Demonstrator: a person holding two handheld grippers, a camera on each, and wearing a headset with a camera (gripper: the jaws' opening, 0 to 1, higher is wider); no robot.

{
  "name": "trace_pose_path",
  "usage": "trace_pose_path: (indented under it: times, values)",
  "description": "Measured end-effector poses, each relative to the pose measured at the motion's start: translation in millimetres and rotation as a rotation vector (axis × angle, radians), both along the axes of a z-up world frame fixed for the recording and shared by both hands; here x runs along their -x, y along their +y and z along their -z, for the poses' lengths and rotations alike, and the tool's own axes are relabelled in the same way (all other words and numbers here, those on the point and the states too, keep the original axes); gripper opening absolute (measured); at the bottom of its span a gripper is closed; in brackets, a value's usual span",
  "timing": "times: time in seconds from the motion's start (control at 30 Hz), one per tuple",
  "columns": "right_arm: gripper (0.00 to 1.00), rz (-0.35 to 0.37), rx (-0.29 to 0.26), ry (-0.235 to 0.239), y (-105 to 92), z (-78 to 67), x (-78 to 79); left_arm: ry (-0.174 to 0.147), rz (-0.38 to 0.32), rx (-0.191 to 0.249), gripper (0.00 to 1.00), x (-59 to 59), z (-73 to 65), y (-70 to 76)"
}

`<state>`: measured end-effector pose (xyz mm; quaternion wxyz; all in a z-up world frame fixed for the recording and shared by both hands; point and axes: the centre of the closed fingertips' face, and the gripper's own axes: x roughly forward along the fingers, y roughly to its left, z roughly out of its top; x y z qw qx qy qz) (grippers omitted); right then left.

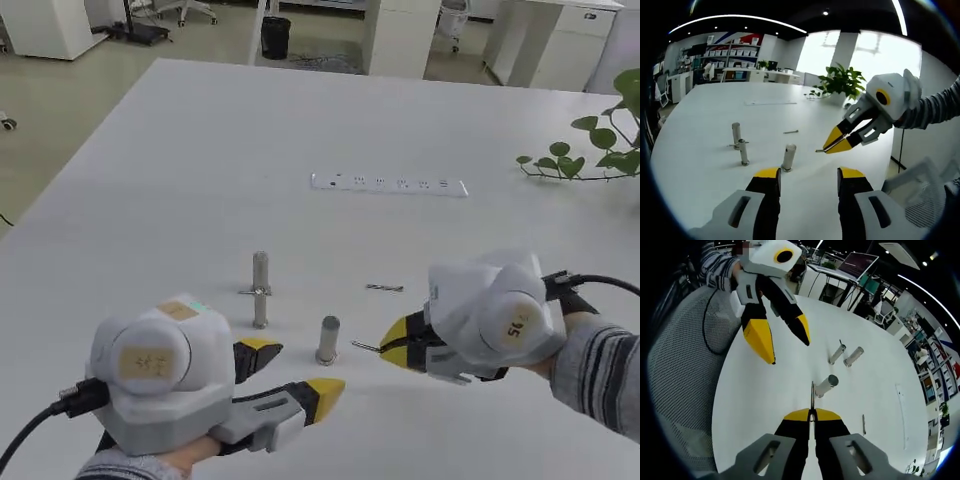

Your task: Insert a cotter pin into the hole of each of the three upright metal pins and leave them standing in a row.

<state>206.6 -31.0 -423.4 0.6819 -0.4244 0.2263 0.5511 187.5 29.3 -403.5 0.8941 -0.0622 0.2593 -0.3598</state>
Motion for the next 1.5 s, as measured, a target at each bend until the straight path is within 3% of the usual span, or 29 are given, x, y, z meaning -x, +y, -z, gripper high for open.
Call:
trace_pose_path:
  times: [0.13, 0.33, 0.47, 0.63, 0.8, 1.03, 1.17, 1.33, 1.5]
  values:
    - [0.00, -0.045, -0.018, -0.021, 9.9, -5.2, 9.9, 0.036, 0.019, 0.035, 0.34, 5.7, -1.0, -7.0]
    - [0.00, -0.109, -0.023, -0.042, 21.4, -9.3, 24.1, 0.065, 0.025, 0.079, 0.22, 11.1, -3.0, -14.8]
    - [0.00, -0.132, -0.028, -0.047, 26.8, -12.8, 30.1, 0.087, 0.013, 0.107, 0.22, 14.0, -3.4, -17.3]
    - [0.00, -0.146, -0.041, -0.048, 32.5, -15.4, 35.5, 0.105, -0.002, 0.157, 0.13, 15.4, -6.4, -19.0]
    - [0.00, -0.152, -0.048, -0.049, 36.1, -16.1, 38.5, 0.119, -0.017, 0.175, 0.01, 14.1, -5.5, -16.9]
    - [0.00, -0.144, -0.054, -0.047, 37.8, -16.8, 39.5, 0.146, -0.008, 0.233, 0.00, 17.1, -7.7, -20.2]
    - [0.00, -0.141, -0.060, -0.046, 38.0, -17.7, 39.6, 0.122, 0.003, 0.209, 0.00, 16.9, -7.8, -19.2]
    - [0.00, -0.126, -0.058, -0.032, 35.6, -16.7, 37.6, 0.049, 0.087, 0.107, 0.00, 20.5, -8.1, -20.8]
    - [0.02, -0.107, -0.057, -0.008, 30.1, -15.0, 35.9, -0.020, 0.166, 0.050, 0.00, 24.7, -10.7, -23.9]
